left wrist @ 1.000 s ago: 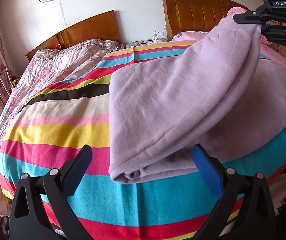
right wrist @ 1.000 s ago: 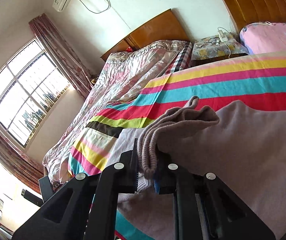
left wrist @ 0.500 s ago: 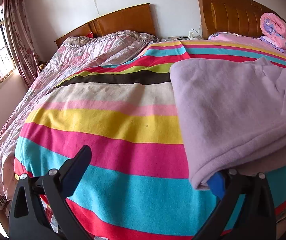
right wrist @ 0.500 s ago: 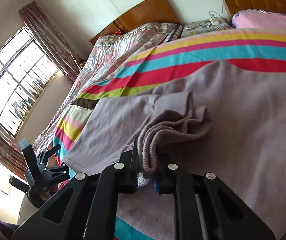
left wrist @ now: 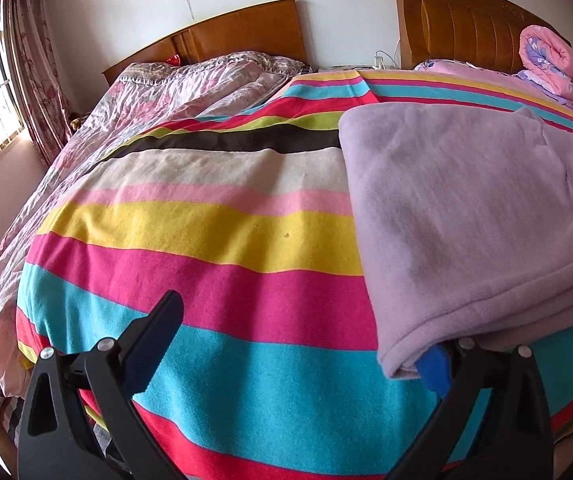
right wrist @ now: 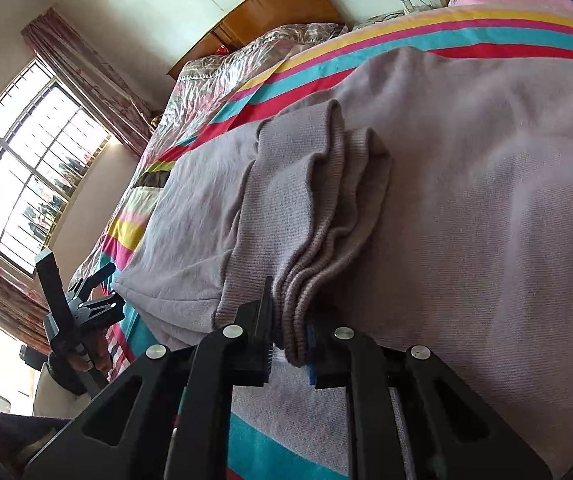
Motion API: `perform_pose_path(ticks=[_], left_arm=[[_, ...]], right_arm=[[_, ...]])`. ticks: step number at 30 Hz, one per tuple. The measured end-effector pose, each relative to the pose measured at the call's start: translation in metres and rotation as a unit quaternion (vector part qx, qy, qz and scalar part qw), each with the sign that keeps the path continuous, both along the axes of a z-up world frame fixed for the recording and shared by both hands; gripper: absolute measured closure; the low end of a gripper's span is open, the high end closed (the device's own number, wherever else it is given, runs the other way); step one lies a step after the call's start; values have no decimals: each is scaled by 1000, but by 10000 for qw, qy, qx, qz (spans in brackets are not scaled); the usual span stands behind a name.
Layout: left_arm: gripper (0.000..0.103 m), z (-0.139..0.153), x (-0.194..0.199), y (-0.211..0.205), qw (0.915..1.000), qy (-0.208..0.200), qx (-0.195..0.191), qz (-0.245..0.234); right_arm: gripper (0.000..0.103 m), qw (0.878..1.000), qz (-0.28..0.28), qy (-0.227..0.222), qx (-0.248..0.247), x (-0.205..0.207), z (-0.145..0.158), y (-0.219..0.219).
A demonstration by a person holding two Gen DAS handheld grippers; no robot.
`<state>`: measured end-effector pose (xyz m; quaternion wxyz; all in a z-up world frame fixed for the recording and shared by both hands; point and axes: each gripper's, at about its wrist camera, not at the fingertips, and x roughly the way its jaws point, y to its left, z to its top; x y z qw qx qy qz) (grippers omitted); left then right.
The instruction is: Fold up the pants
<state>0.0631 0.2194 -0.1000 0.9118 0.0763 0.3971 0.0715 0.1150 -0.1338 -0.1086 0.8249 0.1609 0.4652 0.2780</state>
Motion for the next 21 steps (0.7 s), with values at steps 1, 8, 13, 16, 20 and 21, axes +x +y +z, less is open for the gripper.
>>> perform_pose_path(ticks=[1,8,13,16,20,21], left_arm=[[1,1,1,-1,10000,34,44,-36],[2,20,-21,-16,9919,533,781,-854],[2,66,-22,-3,9943,104,800,-703],[2,100,10,-17,9955,-441,-28,-842],[2,89,79,-76,9907,-276,-267,-1306],[2,80,95,-90,9902,-171,-262,-1358]], right_arm=[[91,10000,-32,-21,-57,-1,2,-1],[59,9964,-123,-411,-735,-11,22,-4],[58,9854,-274,-1147,-1230,-6,53,-6],[58,9790,133,-1434,-1441,8,61,19],[55,9624,737,-1725,-1966,23,57,65],[55,9581,878,-1772,-2073,26,55,74]])
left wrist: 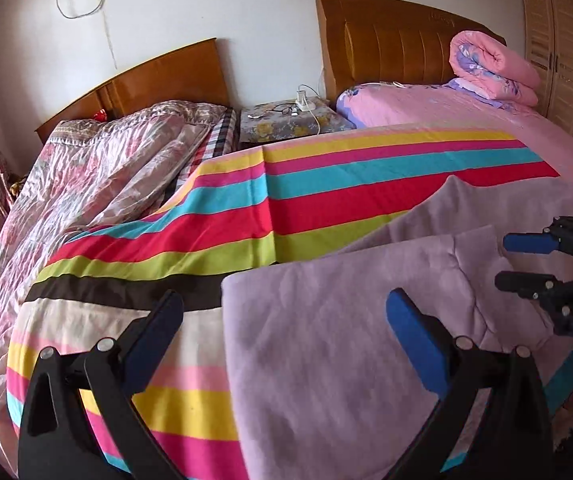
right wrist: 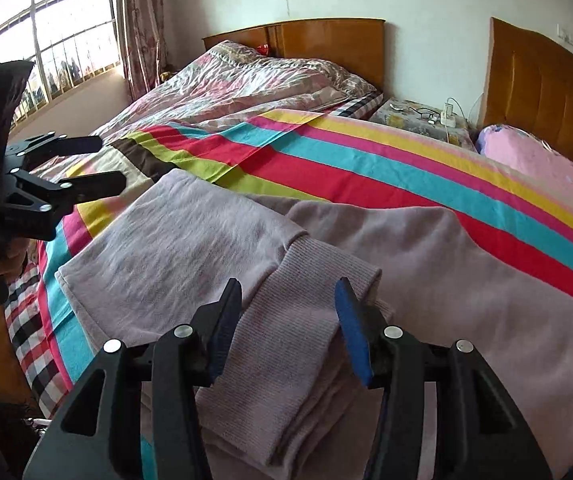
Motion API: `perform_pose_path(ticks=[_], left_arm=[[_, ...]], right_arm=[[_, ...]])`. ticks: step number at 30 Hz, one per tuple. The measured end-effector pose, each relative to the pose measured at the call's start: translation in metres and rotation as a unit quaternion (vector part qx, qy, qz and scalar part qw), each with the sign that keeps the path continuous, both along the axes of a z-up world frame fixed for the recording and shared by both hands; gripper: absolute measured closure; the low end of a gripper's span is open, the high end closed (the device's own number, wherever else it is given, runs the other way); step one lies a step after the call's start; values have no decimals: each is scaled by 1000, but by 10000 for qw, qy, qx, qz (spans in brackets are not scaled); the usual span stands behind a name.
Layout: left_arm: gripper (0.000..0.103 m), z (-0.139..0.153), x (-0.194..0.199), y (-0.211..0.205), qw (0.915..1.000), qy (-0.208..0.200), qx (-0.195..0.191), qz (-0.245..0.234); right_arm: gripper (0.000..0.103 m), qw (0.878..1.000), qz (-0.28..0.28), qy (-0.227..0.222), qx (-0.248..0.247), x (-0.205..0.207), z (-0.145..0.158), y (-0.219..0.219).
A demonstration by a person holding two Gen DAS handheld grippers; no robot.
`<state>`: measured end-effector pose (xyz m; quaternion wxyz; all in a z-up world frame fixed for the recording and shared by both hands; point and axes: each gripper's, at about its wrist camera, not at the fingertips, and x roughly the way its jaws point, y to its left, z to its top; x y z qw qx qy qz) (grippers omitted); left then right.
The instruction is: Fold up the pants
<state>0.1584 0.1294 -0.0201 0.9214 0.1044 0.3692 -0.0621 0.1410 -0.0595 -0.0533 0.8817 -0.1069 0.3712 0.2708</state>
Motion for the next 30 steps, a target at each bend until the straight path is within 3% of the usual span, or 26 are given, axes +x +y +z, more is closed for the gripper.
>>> perform_pose_path(ticks=[5,8,10,15,18,20,25,28,30], left_arm=[[2,-48,54,-29,9990,389,83,190],[1,-71,69,-20,9970,631,8,443],[1,-73,67,-16,9974,568,-81,440],[1,-75,67,-16,9975,528,-72,469],[1,-75,68,-12,9974,544,-148,458],[1,-75,67,-10,9972,553,-195,453],[1,-74,66,-9,9972,555,-219,455],[1,-74,66,-9,9972,553,-218,456],[1,-74,66,-9,9972,552,-219,456]], right_arm=[[54,9973,286,81,-667,14,-22,18],[54,9981,302,277,-464,20,-29,6],[54,9983,223,361,-404,21,-26,2],[52,9994,-4,-28,-351,17,-7,2],[48,9975,-63,187,-682,30,-23,5],[42,9977,-150,280,-601,34,-28,-1],[42,9976,-597,202,-278,47,-10,-24],[40,9952,-908,194,-326,70,-6,-39],[38,9926,-1070,422,-403,92,-18,-50]])
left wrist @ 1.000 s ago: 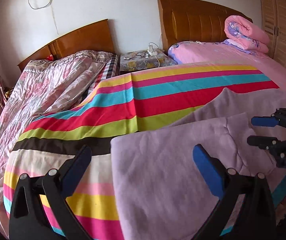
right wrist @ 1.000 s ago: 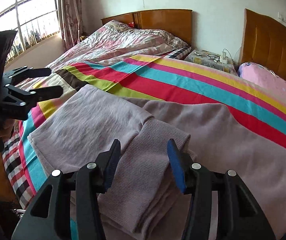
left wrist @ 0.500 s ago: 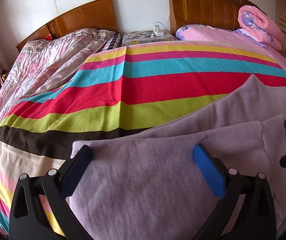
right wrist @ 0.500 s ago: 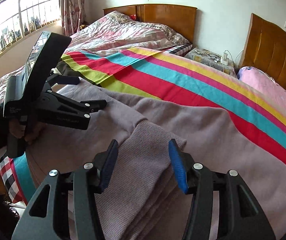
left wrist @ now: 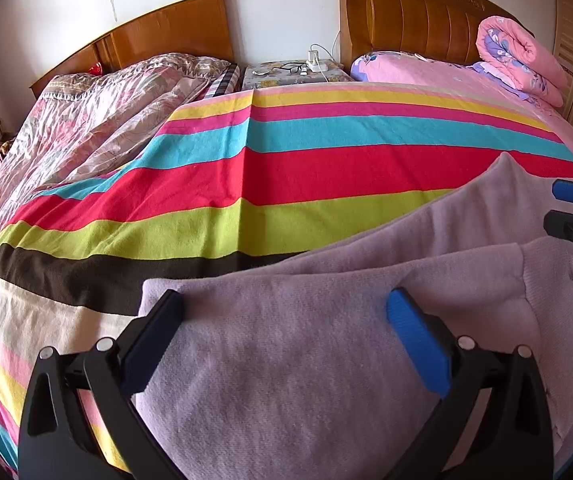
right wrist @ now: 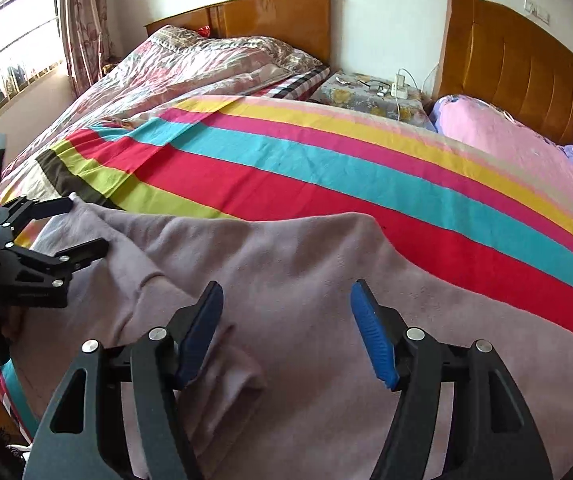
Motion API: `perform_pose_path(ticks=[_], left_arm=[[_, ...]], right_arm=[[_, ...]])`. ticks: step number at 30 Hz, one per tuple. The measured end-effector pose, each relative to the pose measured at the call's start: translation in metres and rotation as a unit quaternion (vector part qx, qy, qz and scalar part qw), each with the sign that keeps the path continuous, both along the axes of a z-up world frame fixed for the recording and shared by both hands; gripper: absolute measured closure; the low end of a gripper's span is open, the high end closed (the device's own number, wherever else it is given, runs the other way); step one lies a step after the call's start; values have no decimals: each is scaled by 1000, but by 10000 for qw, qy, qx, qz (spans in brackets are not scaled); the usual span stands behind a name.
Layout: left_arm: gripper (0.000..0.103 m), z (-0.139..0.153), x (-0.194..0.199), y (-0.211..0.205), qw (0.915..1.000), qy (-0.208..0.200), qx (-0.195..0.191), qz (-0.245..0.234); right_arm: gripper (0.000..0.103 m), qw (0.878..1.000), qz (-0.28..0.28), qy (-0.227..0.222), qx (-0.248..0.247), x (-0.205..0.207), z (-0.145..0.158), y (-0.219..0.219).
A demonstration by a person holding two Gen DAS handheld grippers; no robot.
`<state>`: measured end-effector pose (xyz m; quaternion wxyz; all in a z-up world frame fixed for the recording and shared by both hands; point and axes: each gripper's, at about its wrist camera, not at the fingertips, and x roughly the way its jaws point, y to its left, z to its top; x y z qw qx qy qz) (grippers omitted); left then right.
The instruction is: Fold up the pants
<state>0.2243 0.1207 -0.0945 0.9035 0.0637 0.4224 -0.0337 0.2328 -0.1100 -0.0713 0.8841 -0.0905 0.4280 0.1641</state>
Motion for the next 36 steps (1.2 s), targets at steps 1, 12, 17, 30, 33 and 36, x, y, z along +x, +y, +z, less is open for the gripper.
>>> perform_pose_path(ticks=[1,12,17,30,33,36], left_arm=[[1,0,0,0,10000,0,1,0],[1,0,0,1,10000,3,7,2],[1,0,-1,1,10000,9,-4,2],[1,74,30,-126,9859,-75,-730,-1507],[1,47,46,-175,9756,307,-742,-2045],[1,7,59,-203,9767,669,-248,-2023]], right_arm=[[38,9997,-163,134,-139,11,-9,-6],[25,9966,-780,149,-223,35,-13,-46],[19,9946,-1015,221,62,47,-14,-72],[16,9915,-1268,-286,-39,-16,18,-119],[16,9897,-1425,-29,-140,-18,8,-142],[16,9828,-1794,241,-365,-18,-5,-177]])
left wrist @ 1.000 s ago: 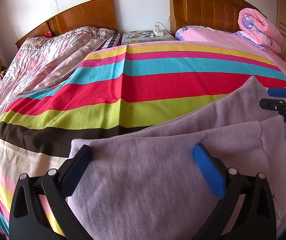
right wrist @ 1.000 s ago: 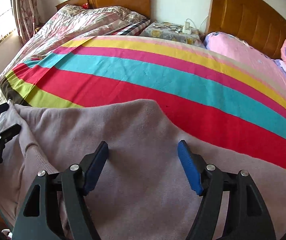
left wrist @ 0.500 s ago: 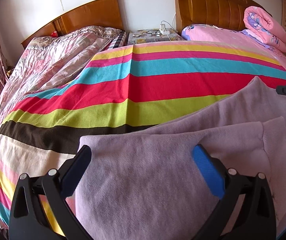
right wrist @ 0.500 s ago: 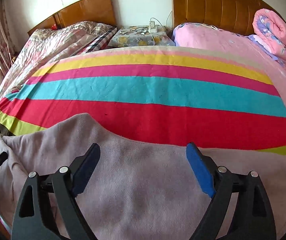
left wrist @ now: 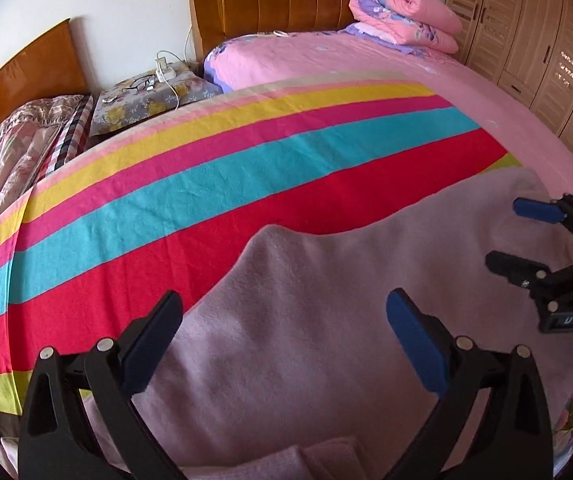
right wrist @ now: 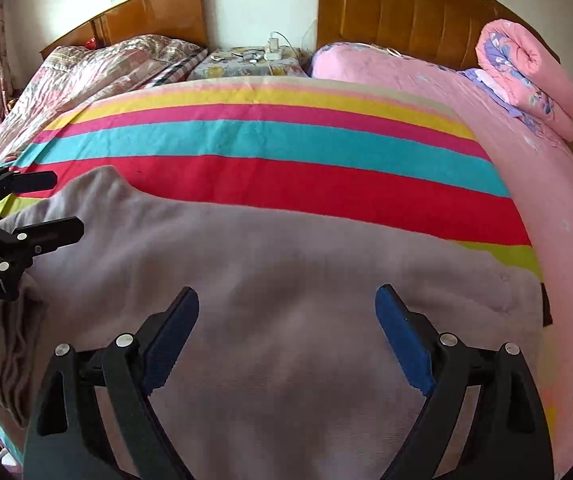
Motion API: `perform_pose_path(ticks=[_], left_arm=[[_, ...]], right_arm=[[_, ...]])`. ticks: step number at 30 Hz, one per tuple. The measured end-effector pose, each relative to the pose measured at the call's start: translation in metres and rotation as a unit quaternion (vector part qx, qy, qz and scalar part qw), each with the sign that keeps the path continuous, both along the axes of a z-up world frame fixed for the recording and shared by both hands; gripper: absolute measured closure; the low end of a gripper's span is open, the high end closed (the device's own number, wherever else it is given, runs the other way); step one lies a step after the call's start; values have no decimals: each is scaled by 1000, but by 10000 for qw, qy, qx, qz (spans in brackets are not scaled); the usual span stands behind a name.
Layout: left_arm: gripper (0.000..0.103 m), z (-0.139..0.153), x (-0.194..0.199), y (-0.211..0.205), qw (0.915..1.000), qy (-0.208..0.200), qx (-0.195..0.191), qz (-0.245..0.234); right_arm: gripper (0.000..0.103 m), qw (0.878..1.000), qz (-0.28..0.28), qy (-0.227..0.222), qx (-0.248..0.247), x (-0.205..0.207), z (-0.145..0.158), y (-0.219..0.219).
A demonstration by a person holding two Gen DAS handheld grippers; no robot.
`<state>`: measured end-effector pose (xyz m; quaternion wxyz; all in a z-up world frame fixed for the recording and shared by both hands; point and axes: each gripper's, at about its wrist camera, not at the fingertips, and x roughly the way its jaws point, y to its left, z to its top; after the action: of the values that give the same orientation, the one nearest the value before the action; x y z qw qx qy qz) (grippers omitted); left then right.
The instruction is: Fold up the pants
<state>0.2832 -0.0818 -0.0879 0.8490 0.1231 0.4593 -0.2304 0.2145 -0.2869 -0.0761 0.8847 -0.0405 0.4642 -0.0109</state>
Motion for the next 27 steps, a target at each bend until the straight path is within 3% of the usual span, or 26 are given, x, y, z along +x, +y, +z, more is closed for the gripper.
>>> perform_pose_path(ticks=[1,3,6,10,15,27], left_arm=[[1,-14,8,0,9998,143,140,70],[1,-13,12,6,9997,190,-5,171],[1,-19,21,15,9985,280,-64,469],[1,-18,19,9,9976,49,142,677],[1,-16,18,6,9970,-114,284,706],[1,-16,19,6,9969,-83,240,748]], right_arm=[[17,9999,-115,87,-18,-1,-4,-12],[17,9991,40,85,409,-5,-5,-30],[16,9997,-195,-164,46,-8,4,-32],[15,9978,146,-499,401,2,18,-23],[15,9995,301,-45,-43,33,-7,-15],[15,9951,152,-554,810,27,-4,-37]])
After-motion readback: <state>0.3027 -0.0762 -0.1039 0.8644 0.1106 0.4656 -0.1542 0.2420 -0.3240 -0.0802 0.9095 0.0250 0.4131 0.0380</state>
